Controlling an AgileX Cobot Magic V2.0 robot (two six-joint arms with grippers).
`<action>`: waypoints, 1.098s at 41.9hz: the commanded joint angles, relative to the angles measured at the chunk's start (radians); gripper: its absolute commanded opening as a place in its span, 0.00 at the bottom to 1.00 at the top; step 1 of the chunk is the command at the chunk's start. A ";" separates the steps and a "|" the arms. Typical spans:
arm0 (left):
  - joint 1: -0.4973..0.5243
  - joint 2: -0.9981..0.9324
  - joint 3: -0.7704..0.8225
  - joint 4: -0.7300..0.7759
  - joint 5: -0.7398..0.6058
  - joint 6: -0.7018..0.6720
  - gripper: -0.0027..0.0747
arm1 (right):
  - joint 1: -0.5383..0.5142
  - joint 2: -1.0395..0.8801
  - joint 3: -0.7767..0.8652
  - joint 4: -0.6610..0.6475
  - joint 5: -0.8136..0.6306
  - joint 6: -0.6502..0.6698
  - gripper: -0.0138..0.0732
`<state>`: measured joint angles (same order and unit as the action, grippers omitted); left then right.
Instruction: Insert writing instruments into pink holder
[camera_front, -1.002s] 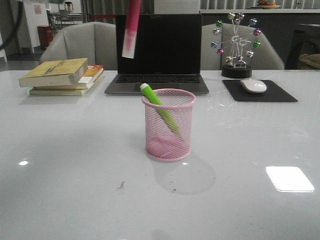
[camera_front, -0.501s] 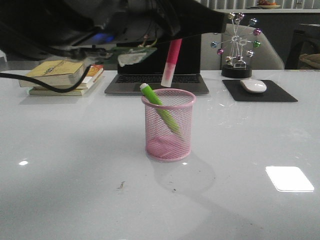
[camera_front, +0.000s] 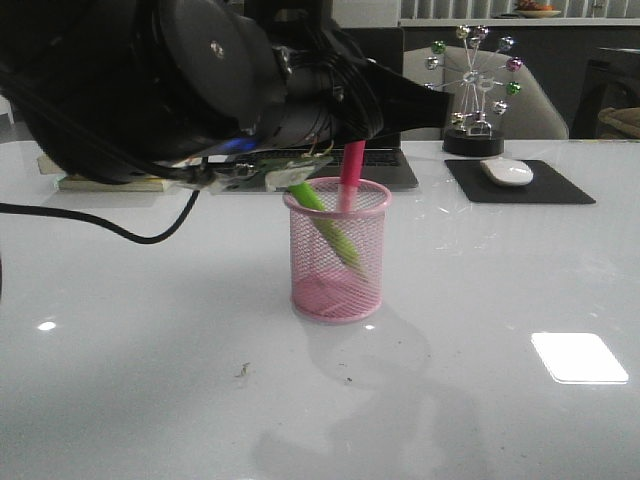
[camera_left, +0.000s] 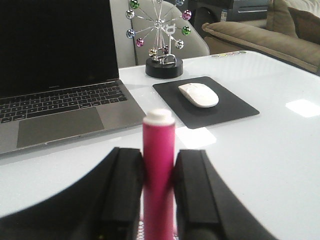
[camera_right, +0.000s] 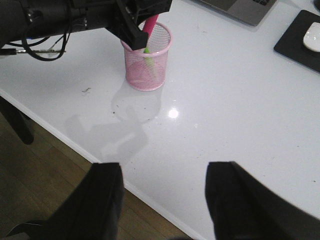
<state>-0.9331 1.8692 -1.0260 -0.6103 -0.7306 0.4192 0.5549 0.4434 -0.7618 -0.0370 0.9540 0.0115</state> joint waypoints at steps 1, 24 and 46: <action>-0.003 -0.047 -0.034 0.017 -0.074 -0.013 0.48 | -0.003 0.008 -0.024 -0.003 -0.072 -0.011 0.71; 0.005 -0.338 -0.034 0.016 0.456 0.318 0.52 | -0.003 0.008 -0.024 -0.003 -0.072 -0.011 0.71; 0.207 -0.646 -0.027 0.854 1.481 -0.433 0.52 | -0.003 0.008 -0.024 -0.003 -0.072 -0.011 0.71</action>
<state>-0.7303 1.2827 -1.0260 0.0461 0.6896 0.1994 0.5549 0.4434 -0.7618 -0.0370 0.9540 0.0115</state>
